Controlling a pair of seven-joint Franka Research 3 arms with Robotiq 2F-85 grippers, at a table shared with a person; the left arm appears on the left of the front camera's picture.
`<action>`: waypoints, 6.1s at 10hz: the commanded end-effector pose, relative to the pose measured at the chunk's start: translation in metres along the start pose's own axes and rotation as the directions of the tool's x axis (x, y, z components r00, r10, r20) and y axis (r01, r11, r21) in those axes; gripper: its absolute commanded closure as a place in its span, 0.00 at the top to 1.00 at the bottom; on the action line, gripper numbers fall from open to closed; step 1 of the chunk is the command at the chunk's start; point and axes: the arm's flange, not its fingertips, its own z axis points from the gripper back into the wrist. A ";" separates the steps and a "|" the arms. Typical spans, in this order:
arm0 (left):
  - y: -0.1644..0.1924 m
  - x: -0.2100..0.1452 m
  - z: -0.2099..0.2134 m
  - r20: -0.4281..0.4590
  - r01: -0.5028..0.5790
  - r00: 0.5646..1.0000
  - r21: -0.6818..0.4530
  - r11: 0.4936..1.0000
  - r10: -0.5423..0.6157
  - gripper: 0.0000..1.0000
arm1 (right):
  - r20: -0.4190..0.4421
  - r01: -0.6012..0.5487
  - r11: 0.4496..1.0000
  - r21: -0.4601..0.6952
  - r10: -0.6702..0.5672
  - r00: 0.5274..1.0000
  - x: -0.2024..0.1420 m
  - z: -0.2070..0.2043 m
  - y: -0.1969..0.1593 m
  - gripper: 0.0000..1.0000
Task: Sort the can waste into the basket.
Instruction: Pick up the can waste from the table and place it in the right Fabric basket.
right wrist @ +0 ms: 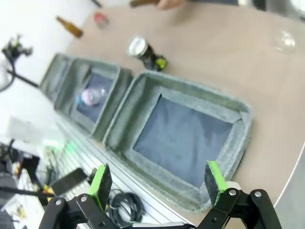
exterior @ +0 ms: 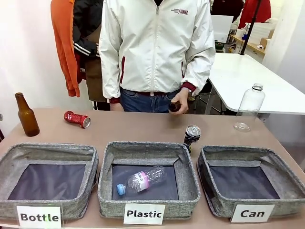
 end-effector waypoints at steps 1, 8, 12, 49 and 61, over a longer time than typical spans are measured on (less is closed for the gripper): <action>-0.002 -0.001 0.002 -0.013 0.011 1.000 0.000 1.000 -0.011 1.00 | 0.089 -0.039 0.999 -0.009 0.040 0.995 -0.016 -0.031 0.020 1.00; -0.002 -0.001 0.002 -0.013 0.011 1.000 0.000 1.000 -0.011 1.00 | -0.136 -0.522 0.853 -0.005 0.516 0.846 0.076 -0.105 0.034 1.00; 0.001 0.000 0.000 -0.001 -0.002 1.000 0.001 1.000 0.002 1.00 | -0.186 -0.733 0.671 0.112 0.739 0.648 0.136 -0.186 0.030 1.00; -0.012 -0.066 0.006 -0.463 -0.016 0.886 -0.104 0.994 -0.034 1.00 | 0.168 -0.706 0.419 0.570 0.782 0.600 0.148 -0.410 -0.034 0.43; -0.012 -0.066 0.006 -0.463 -0.016 0.886 -0.104 0.994 -0.034 1.00 | 0.248 -0.756 0.371 0.539 0.788 0.563 0.158 -0.380 -0.015 0.00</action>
